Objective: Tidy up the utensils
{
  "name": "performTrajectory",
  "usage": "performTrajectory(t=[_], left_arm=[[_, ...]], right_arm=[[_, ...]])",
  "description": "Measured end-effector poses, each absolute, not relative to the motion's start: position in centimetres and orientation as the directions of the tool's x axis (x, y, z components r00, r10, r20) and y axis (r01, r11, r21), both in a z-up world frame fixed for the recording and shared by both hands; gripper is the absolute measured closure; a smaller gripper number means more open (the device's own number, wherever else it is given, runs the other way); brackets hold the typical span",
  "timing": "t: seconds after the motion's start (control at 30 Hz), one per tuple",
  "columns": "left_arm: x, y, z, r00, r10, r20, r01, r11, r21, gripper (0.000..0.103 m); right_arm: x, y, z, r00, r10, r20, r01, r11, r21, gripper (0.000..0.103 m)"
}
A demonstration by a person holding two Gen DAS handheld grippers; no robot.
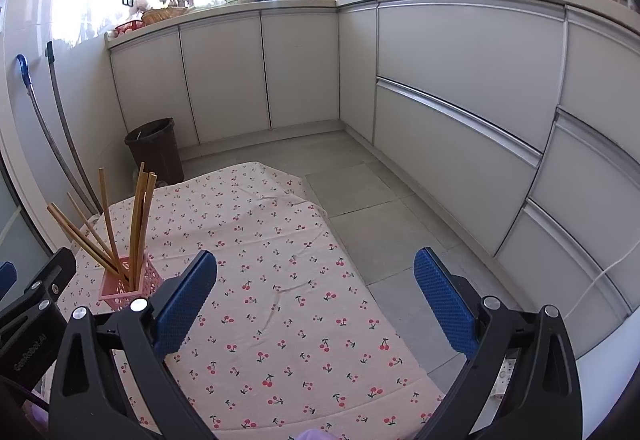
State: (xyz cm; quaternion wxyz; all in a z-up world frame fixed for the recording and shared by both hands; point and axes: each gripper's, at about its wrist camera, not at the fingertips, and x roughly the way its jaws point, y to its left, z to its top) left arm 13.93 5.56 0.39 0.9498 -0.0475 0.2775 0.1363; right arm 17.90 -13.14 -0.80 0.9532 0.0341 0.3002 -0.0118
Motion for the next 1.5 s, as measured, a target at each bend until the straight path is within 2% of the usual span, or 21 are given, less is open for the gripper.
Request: performTrajectory(t=[1.5], left_arm=[[14.33,5.49,-0.39,0.787,0.232,-0.572,-0.294,0.956,-0.017,0.007]], right_arm=[[18.46,-13.02,-1.45,0.802,0.008,-0.597,0.04,0.997,0.067,0.007]])
